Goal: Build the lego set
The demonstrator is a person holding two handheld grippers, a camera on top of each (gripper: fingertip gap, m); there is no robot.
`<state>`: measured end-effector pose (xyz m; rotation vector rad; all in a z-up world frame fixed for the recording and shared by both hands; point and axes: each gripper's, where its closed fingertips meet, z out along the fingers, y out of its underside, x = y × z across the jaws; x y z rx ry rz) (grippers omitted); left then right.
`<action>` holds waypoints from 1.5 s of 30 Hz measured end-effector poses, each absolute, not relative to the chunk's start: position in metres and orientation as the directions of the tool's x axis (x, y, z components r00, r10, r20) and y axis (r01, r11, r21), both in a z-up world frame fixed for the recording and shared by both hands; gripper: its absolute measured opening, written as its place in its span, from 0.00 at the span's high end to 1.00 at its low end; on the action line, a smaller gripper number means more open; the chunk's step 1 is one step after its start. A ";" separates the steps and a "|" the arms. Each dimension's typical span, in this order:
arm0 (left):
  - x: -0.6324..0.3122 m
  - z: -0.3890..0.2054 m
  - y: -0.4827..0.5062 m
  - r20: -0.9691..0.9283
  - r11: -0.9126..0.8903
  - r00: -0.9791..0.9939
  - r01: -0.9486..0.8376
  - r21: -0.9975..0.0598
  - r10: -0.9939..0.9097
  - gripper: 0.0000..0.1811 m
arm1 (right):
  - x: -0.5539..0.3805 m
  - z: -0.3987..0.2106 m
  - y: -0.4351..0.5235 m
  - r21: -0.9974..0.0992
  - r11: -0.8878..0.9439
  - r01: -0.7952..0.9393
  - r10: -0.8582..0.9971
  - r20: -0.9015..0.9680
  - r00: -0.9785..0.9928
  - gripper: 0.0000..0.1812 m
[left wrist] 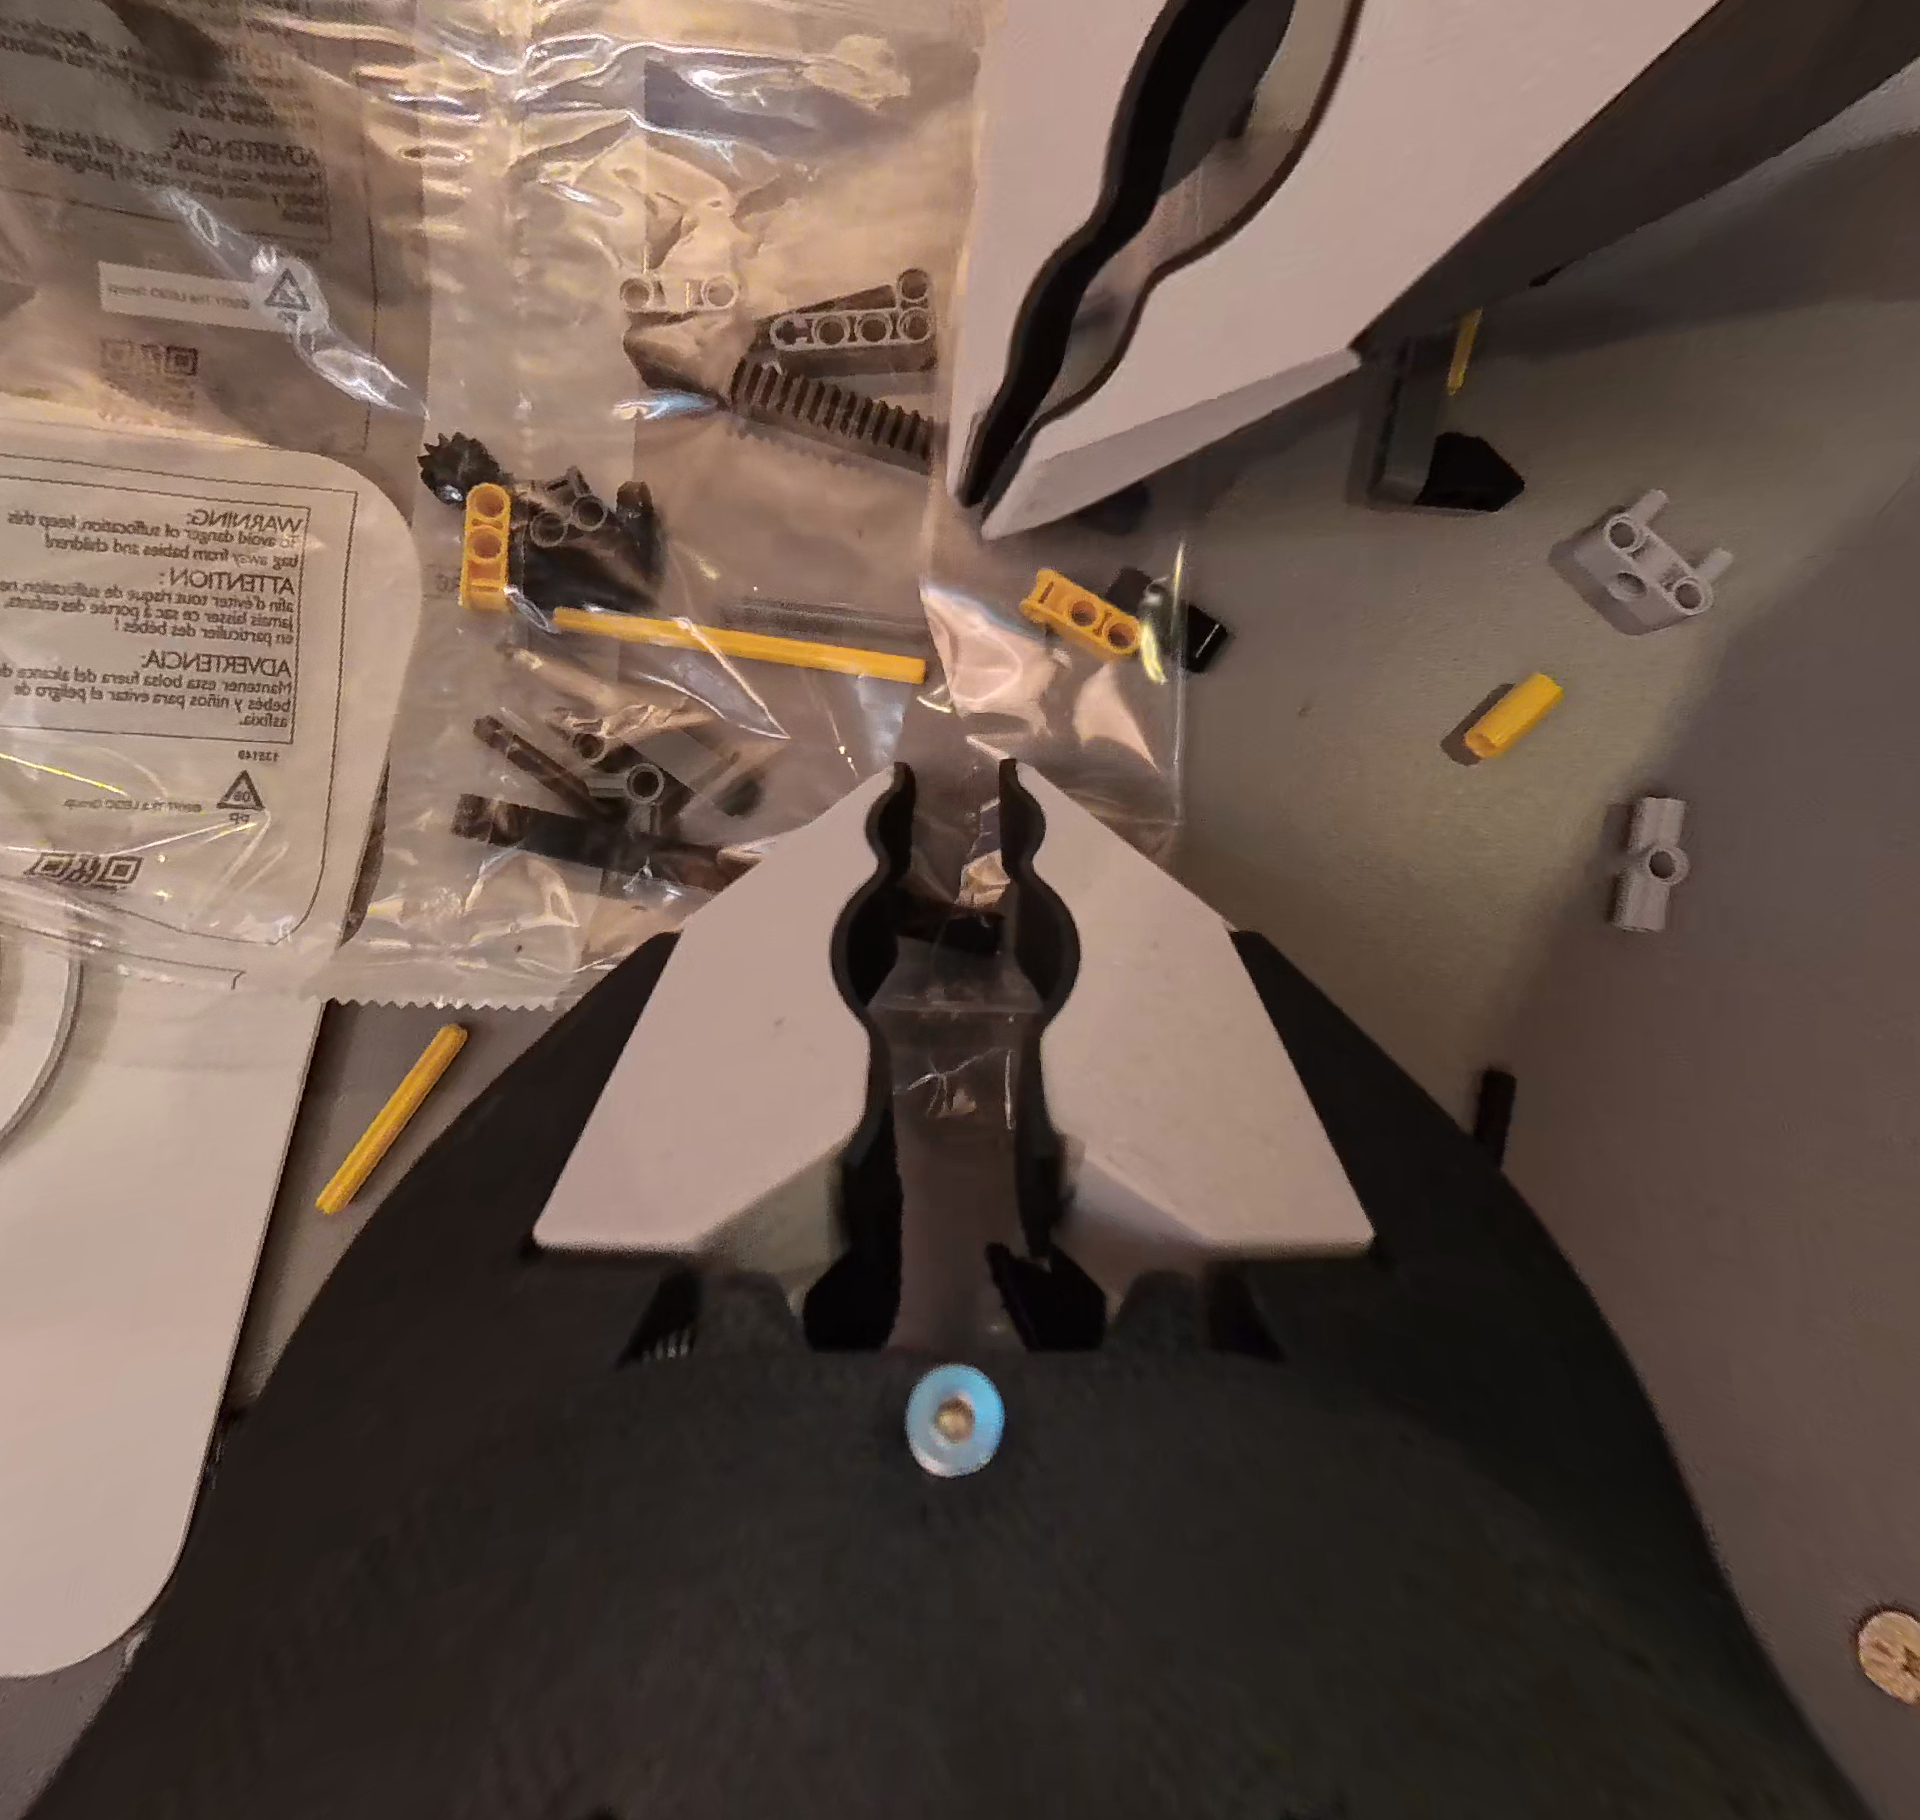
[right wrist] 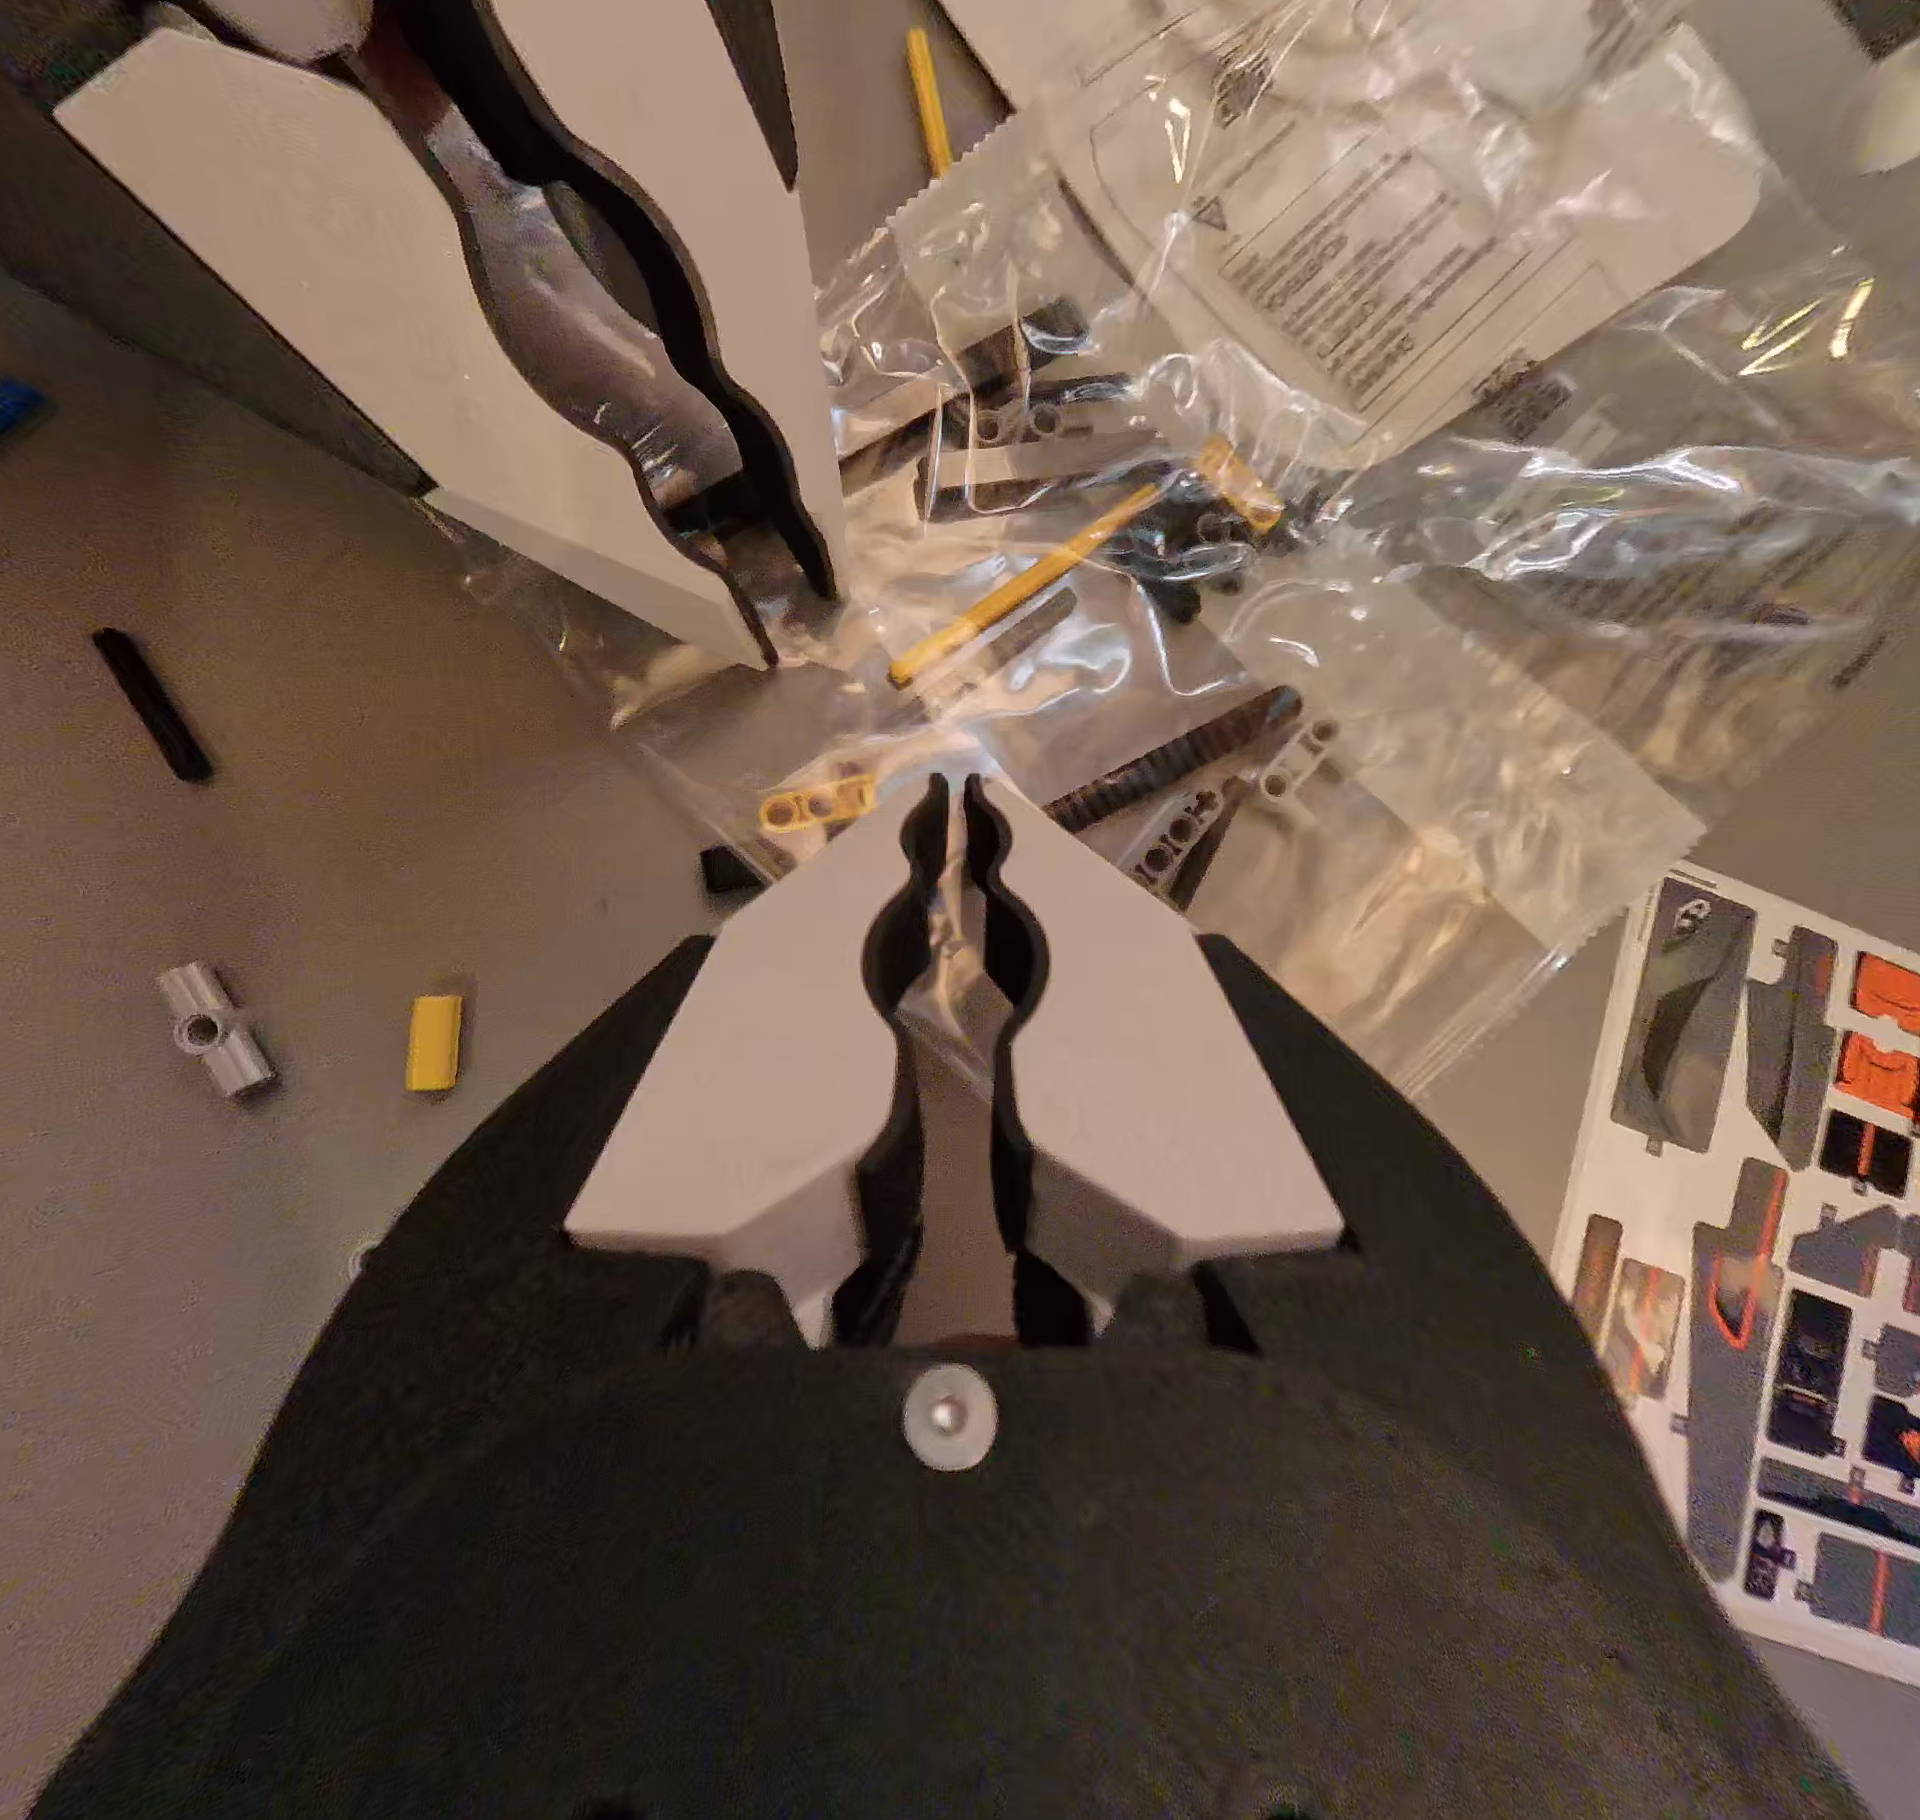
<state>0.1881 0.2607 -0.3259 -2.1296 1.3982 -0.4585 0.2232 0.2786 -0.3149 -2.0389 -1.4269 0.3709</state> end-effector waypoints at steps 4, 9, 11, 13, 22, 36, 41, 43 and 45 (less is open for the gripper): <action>0.189 -0.326 0.261 -0.008 -0.313 0.402 -0.725 -0.613 -0.916 0.93 | 0.217 -0.324 0.281 -0.605 -0.224 0.764 0.930 0.102 0.353 1.00; 0.187 -0.326 0.265 -0.003 -0.339 0.431 -0.713 -0.614 -0.902 0.97 | 0.214 -0.326 0.272 -0.587 -0.195 0.785 0.952 0.079 0.296 1.00; 0.187 -0.326 0.266 0.003 -0.352 0.444 -0.705 -0.616 -0.896 0.98 | 0.216 -0.326 0.265 -0.579 -0.219 0.786 0.958 0.024 0.284 1.00; 0.187 -0.326 0.267 0.005 -0.355 0.448 -0.702 -0.617 -0.894 0.98 | 0.219 -0.325 0.263 -0.566 -0.246 0.787 0.955 -0.004 0.296 1.00; 0.191 -0.326 0.265 0.012 -0.360 0.457 -0.683 -0.635 -0.890 0.95 | 0.203 -0.324 0.275 -0.608 -0.396 0.688 0.882 -0.044 0.469 0.91; 0.193 -0.326 0.261 0.045 -0.371 0.454 -0.662 -0.651 -0.890 0.91 | 0.196 -0.325 0.284 -0.630 -0.447 0.634 0.817 0.000 0.576 0.90; 0.192 -0.326 0.261 0.041 -0.372 0.458 -0.663 -0.650 -0.888 0.90 | 0.206 -0.325 0.286 -0.610 -0.363 0.705 0.848 0.097 0.521 0.99; 0.192 -0.326 0.260 0.042 -0.373 0.459 -0.661 -0.651 -0.887 0.90 | 0.213 -0.325 0.288 -0.605 -0.356 0.713 0.847 0.113 0.519 0.99; 0.191 -0.326 0.260 0.043 -0.375 0.462 -0.658 -0.653 -0.886 0.91 | 0.217 -0.325 0.289 -0.602 -0.355 0.715 0.847 0.115 0.518 0.99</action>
